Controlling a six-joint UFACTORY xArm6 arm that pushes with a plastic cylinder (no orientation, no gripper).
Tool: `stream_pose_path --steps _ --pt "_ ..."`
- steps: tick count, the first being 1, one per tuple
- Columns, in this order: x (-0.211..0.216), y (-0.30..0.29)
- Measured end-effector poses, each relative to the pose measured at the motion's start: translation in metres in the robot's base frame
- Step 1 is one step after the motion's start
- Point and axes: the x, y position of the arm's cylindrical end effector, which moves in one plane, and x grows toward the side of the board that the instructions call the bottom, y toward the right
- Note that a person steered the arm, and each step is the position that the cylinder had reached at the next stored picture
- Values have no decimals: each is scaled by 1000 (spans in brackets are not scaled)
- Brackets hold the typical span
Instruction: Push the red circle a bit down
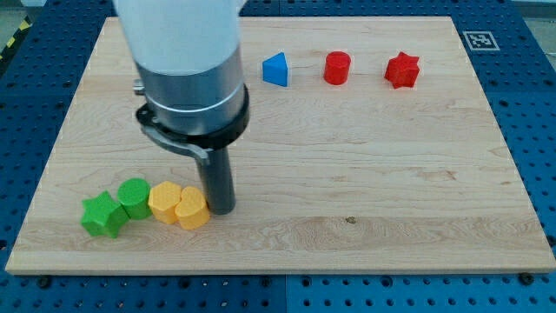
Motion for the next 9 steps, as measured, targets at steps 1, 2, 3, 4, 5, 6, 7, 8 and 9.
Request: stream_pose_path --steps 1,2,3,4,5,6,7,8,9 --pt "-2 4" --pt "-34 51" --pt "-87 120" --pt "-98 143" --pt "-98 143" --pt "-113 137" --pt "-168 120" --pt "-219 107" --pt "-222 107"
